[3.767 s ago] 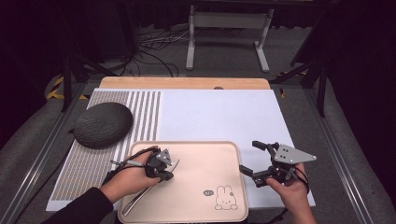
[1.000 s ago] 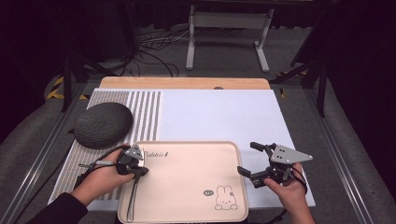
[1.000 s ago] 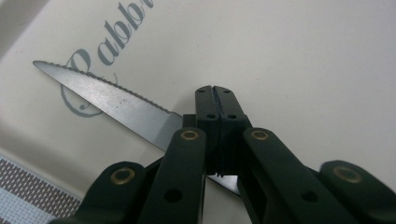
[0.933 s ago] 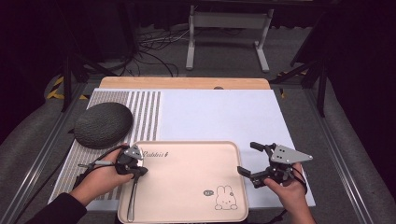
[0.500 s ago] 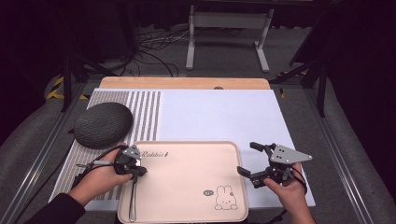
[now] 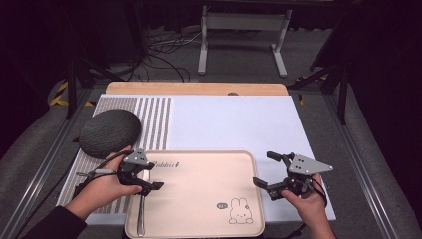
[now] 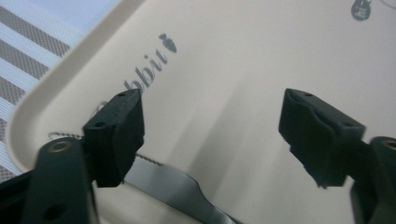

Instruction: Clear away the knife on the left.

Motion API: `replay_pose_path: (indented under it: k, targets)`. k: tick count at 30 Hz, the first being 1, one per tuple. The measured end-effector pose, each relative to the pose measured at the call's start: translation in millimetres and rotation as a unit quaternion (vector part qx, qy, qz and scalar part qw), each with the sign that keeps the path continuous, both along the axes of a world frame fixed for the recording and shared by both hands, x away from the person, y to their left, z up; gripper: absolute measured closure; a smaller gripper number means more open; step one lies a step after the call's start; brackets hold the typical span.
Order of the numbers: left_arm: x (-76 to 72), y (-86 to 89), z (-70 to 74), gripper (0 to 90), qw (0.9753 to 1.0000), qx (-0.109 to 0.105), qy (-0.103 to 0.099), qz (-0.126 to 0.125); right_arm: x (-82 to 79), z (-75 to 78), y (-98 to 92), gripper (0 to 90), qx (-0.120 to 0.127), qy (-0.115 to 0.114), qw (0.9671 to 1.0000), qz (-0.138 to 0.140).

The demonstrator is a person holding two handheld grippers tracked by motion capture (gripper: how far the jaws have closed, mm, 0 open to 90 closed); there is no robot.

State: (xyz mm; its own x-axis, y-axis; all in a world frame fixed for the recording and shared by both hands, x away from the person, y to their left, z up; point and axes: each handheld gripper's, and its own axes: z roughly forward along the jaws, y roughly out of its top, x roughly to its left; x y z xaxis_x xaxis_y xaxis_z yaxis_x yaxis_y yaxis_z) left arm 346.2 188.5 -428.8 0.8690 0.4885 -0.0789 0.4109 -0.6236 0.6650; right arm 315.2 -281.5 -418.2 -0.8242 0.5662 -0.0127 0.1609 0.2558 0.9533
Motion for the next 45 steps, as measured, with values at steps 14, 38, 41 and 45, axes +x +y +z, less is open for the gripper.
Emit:
replay_pose_path:
  k: [14,38,41,45]
  targets:
    - [-15.5,30.7,23.0,17.4,0.9911,-0.108,-0.078,0.004,-0.3,-1.1,2.4,3.4,-0.002,0.001,1.0000,0.001]
    - [-51.8,101.8,-11.4,18.3,0.9583,-0.240,-0.148,0.046,-2.8,-1.4,0.9,3.3,0.003,-0.006,1.0000,-0.006]
    - [-53.2,107.4,-14.8,18.7,0.9564,-0.242,-0.153,0.056,-3.3,-1.2,1.0,3.3,0.005,-0.008,0.9999,-0.009]
    - [-54.5,108.6,-17.2,18.9,0.9560,-0.245,-0.152,0.054,-3.4,-2.2,2.3,3.3,0.003,-0.008,0.9999,-0.008]
